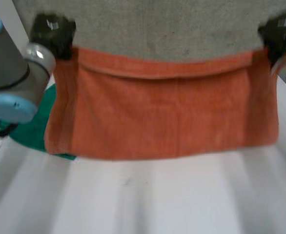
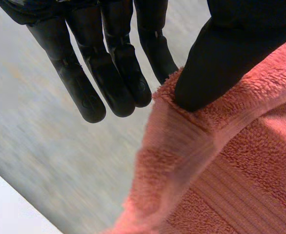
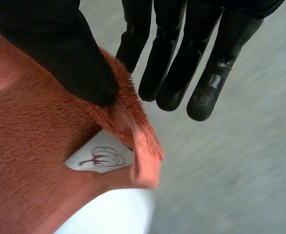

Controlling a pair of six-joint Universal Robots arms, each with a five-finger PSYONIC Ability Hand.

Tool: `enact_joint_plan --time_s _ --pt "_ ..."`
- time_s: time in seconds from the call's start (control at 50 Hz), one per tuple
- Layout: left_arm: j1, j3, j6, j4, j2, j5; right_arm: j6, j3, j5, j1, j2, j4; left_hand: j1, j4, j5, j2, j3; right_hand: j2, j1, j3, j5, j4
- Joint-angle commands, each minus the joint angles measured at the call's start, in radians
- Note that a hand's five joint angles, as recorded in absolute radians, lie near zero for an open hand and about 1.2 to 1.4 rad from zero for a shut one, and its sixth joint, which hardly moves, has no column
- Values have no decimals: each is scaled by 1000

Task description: Fold the laundry.

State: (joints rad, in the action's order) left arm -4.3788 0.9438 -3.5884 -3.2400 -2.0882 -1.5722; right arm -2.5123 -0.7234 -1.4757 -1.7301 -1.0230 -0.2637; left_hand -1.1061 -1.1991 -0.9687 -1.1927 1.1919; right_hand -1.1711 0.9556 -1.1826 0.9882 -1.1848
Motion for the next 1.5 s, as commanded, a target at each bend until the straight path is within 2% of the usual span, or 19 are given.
enact_joint_plan --time_s 0.02,0.18,0.34,0.46,0.5,0.6,0.7,0.78,0.8,0.88,0.94,1.02,1.14,1.22,1.32,1.42,1.5 --pt "15 -125 5 -259 39 -77 -158 144 -8 -13 -54 326 -290 -197 -253 -204 204 -225 441 -214 233 -211" --pt "16 54 11 -257 140 -81 -160 12 12 -11 -92 267 -290 -197 -253 -204 204 -225 441 -214 233 -211" --pt "-7 383 31 -264 185 -39 -132 -304 74 -8 -120 215 -290 -197 -253 -204 204 -225 441 -214 233 -211" --pt "-19 565 33 -268 117 6 -45 -540 129 15 -103 216 -290 -197 -253 -204 204 -225 441 -214 233 -211" --pt "-15 592 28 -265 42 6 5 -602 126 15 -66 216 -290 -197 -253 -204 204 -225 441 -214 233 -211" --pt "-13 628 19 -236 -9 -2 96 -683 112 18 -38 201 -290 -197 -253 -204 204 -225 441 -214 233 -211" --pt "-19 714 -10 -127 95 -20 161 -740 110 50 -74 101 -290 -197 -253 -204 204 -225 441 -214 233 -211" --pt "-44 800 -50 -25 244 -22 225 -769 106 104 -193 -92 -290 -197 -253 -204 204 -225 441 -214 233 -211" --pt "-51 834 -79 36 313 -19 265 -787 106 133 -237 -188 -290 -197 -253 -204 204 -225 441 -214 233 -211" --pt "-54 926 -174 205 457 -5 387 -850 103 202 -313 -378 -290 -197 -253 -204 204 -225 441 -214 233 -211" --pt "-54 990 -246 296 535 15 484 -907 95 234 -366 -442 -290 -197 -253 -204 204 -225 441 -214 233 -211" --pt "-48 1041 -308 316 579 35 532 -947 94 244 -397 -402 -290 -197 -253 -204 204 -225 441 -214 233 -211" --pt "-54 1000 -319 249 524 34 455 -926 89 224 -348 -260 -290 -197 -253 -204 204 -225 441 -214 233 -211" --pt "-38 899 -314 143 375 18 388 -869 84 201 -266 -157 -290 -197 -253 -204 204 -225 441 -214 233 -211" --pt "-28 750 -271 65 223 -6 326 -786 40 109 -164 -10 -290 -197 -253 -204 204 -225 441 -214 233 -211" --pt "-15 563 -205 26 51 -71 320 -690 -41 37 -62 121 -290 -197 -253 -204 204 -225 441 -214 233 -211" --pt "7 428 -193 22 -76 -124 325 -614 -71 17 29 195 -290 -197 -253 -204 204 -225 441 -214 233 -211"
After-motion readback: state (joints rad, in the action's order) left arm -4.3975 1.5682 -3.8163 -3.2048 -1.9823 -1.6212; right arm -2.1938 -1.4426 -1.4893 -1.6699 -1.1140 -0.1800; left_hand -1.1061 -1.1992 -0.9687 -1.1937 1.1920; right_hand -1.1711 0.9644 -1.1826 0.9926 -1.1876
